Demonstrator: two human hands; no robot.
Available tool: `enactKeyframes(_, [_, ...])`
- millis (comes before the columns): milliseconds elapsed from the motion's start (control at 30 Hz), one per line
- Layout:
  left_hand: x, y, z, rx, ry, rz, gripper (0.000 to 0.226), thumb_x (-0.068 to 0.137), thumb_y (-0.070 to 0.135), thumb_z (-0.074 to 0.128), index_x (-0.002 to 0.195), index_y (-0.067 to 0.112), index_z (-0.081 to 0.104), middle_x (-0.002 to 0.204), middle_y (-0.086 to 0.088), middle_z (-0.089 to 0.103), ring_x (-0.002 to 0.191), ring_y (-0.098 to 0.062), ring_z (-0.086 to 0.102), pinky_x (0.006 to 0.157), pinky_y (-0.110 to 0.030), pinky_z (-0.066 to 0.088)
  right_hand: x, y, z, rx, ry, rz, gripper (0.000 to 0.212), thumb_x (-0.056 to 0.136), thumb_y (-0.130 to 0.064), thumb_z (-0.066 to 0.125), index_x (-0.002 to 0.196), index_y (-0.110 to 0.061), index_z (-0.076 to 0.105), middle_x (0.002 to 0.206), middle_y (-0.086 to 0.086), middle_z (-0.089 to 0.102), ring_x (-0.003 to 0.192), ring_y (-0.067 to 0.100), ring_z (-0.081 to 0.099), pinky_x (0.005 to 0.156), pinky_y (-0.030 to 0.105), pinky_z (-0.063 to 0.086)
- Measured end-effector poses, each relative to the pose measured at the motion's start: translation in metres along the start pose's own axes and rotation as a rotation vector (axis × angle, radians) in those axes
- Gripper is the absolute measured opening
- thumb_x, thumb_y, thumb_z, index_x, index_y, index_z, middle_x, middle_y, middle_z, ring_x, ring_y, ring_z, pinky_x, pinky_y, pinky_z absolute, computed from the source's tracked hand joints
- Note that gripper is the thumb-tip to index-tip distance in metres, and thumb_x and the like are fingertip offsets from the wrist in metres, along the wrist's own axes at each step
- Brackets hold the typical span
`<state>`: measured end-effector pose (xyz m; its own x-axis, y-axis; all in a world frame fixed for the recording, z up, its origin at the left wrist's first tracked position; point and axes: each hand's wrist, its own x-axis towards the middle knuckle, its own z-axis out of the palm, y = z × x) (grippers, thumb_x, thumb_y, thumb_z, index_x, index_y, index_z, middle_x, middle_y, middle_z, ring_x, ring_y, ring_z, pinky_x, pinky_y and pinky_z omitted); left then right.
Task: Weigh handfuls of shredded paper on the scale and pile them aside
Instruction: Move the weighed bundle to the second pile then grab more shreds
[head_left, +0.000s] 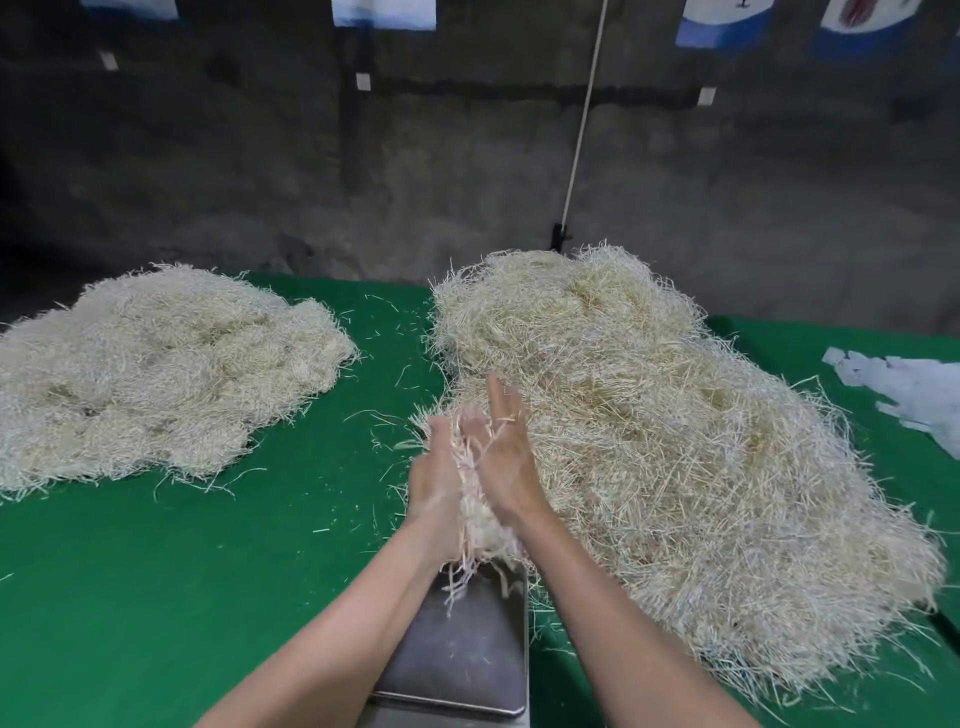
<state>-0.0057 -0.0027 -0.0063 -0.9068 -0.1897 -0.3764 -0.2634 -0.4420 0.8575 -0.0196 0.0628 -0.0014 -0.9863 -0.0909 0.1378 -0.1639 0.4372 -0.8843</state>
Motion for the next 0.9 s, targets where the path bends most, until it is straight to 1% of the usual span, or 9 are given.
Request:
enactKeyframes(133, [0.010,0.000,-0.010,-0.026,-0.086,0.254,0.030,0.105,0.026,0.030,0.111,0.015,0.057,0.080,0.011,0.064,0.061,0.009,0.062,0.054,-0.009,0.047,-0.025,0.000,0.025,0.009,-0.117,-0.143,0.045,0.089,-0.061,0.025,0.134,-0.055,0.024,0.150,-0.027,0.008,0.142,0.003,0.010,0.114,0.033,0.018])
enactKeyframes(200, [0.008,-0.005,-0.005,0.065,-0.051,0.217,0.016,0.098,0.014,0.046,0.101,0.011,0.062,0.075,0.000,0.062,0.053,-0.001,0.062,0.050,-0.017,0.050,-0.011,0.001,0.015,0.108,-0.102,0.021,0.054,0.094,-0.053,0.033,0.145,-0.046,0.019,0.156,-0.014,0.008,0.144,0.012,0.011,0.116,0.041,0.019])
enactKeyframes(300, [0.016,-0.001,-0.001,0.131,-0.010,0.251,0.016,0.091,0.015,0.058,0.107,0.014,0.057,0.096,-0.007,0.069,0.082,-0.018,0.069,0.077,-0.038,0.056,-0.006,0.003,0.006,0.307,-0.109,0.064,0.051,0.098,-0.045,0.038,0.144,-0.051,0.016,0.154,-0.013,0.016,0.137,0.018,0.032,0.110,0.042,0.032])
enactKeyframes(467, [0.021,0.000,-0.003,-0.105,-0.144,0.278,0.048,0.082,0.066,0.046,0.097,0.021,0.049,0.085,0.010,0.055,0.071,0.001,0.057,0.071,-0.015,0.048,-0.026,0.003,0.029,0.186,0.132,0.010,0.030,0.089,-0.057,0.046,0.111,-0.037,0.053,0.113,-0.019,0.054,0.085,-0.012,0.051,0.078,0.018,0.043])
enactKeyframes(533, [0.013,-0.007,0.003,-0.049,-0.255,0.111,0.066,0.083,0.070,0.031,0.093,0.011,0.059,0.077,0.000,0.066,0.068,-0.009,0.064,0.067,-0.024,0.053,-0.011,0.002,0.016,0.417,0.188,0.181,0.031,0.092,-0.046,0.049,0.100,-0.018,0.059,0.079,-0.003,0.067,0.054,0.005,0.058,0.052,0.021,0.049])
enactKeyframes(633, [-0.001,-0.021,-0.002,-0.124,-0.354,-0.038,0.072,0.081,0.067,0.035,0.124,0.014,0.057,0.111,-0.011,0.068,0.107,-0.027,0.063,0.100,-0.045,0.044,0.012,0.005,-0.010,0.718,0.329,0.412,0.037,0.096,-0.040,0.047,0.077,-0.009,0.054,0.039,-0.003,0.050,0.030,0.006,0.046,0.033,0.014,0.036])
enactKeyframes(733, [0.000,-0.027,-0.006,-0.246,-0.244,-0.201,0.075,0.074,0.077,0.033,0.114,0.020,0.061,0.111,-0.014,0.065,0.103,-0.032,0.063,0.094,-0.055,0.045,0.018,0.009,-0.010,0.685,0.367,0.384,0.024,0.098,-0.032,0.047,0.081,-0.015,0.051,0.061,0.001,0.055,0.048,0.007,0.050,0.045,0.019,0.048])
enactKeyframes(800, [0.013,-0.010,-0.011,-0.360,-0.273,-0.249,0.079,0.079,0.077,0.033,0.105,0.011,0.070,0.102,-0.017,0.069,0.091,-0.032,0.068,0.080,-0.045,0.052,-0.001,0.023,0.006,0.347,0.234,0.128,0.024,0.101,-0.022,0.041,0.122,-0.026,0.051,0.109,0.005,0.062,0.087,0.006,0.059,0.079,0.028,0.053])
enactKeyframes(900, [0.036,0.016,-0.021,-0.281,-0.114,-0.115,0.048,0.090,0.051,0.053,0.099,0.006,0.064,0.087,-0.012,0.065,0.081,-0.029,0.064,0.078,-0.039,0.052,-0.041,0.036,0.039,-0.016,-0.074,-0.148,0.054,0.095,-0.033,0.030,0.140,-0.056,0.012,0.151,-0.029,0.002,0.138,-0.010,0.001,0.117,0.028,0.002])
